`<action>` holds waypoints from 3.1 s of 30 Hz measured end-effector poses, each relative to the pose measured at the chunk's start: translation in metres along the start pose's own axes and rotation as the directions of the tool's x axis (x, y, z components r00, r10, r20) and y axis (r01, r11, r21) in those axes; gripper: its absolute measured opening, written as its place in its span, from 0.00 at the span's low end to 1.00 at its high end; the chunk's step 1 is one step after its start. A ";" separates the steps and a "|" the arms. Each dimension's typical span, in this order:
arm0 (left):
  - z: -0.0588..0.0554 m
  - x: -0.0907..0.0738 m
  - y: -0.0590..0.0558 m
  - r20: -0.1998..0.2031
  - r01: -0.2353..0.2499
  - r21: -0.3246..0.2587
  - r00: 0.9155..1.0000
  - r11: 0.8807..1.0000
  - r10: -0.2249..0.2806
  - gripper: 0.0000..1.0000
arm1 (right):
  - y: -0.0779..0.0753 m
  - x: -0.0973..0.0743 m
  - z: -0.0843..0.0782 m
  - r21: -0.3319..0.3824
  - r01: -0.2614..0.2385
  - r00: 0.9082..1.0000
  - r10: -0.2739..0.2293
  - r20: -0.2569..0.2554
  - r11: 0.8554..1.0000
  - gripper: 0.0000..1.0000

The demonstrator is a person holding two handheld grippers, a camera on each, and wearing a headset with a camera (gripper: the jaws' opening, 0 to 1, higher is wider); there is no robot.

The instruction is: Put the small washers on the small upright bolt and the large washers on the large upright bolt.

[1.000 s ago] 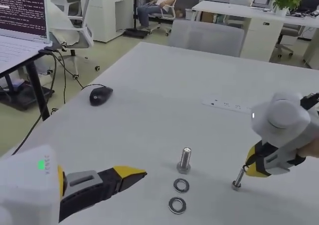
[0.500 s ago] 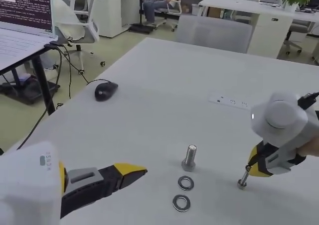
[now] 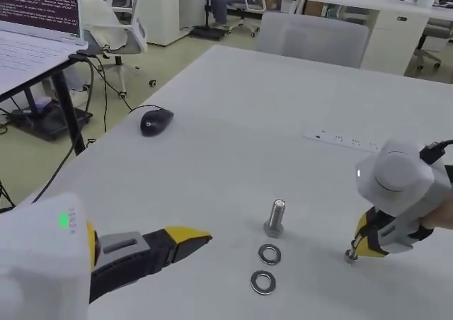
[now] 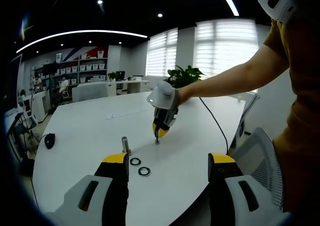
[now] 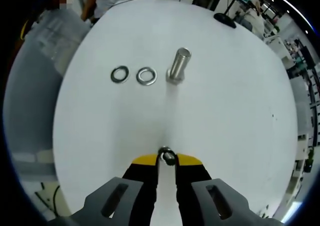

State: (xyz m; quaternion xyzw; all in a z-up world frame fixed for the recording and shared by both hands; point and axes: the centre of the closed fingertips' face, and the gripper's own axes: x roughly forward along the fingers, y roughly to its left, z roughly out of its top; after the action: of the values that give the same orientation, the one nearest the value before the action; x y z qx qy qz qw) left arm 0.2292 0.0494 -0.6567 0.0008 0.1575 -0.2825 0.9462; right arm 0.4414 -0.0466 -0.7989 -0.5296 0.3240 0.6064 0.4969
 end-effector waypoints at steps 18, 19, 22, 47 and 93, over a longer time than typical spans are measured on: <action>-0.003 0.001 0.001 -0.018 -0.010 -0.003 1.000 1.000 0.010 0.63 | 0.005 0.009 -0.013 0.001 -0.011 1.000 0.011 0.003 1.000 0.18; -0.003 0.001 0.001 -0.019 -0.008 -0.002 1.000 1.000 0.008 0.63 | 0.004 0.007 -0.015 0.009 -0.007 1.000 0.007 0.006 1.000 0.18; -0.003 0.001 0.001 -0.018 -0.008 0.001 1.000 1.000 0.008 0.63 | 0.005 0.001 -0.019 0.018 0.004 1.000 -0.004 0.005 1.000 0.18; 0.006 -0.013 -0.014 0.008 0.021 0.058 1.000 0.998 -0.021 0.64 | 0.075 -0.022 0.044 0.020 -0.028 0.987 0.025 0.158 0.999 0.18; -0.004 -0.012 0.010 0.002 -0.042 0.019 0.999 0.999 0.042 0.64 | 0.083 0.044 0.121 -0.127 -0.157 0.977 0.173 0.122 0.979 0.30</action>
State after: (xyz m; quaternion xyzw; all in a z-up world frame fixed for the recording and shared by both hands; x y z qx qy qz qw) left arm 0.2243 0.0642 -0.6575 0.0132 0.1541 -0.2640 0.9520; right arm 0.3269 0.0512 -0.8251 -0.4875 0.2973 0.6972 0.4334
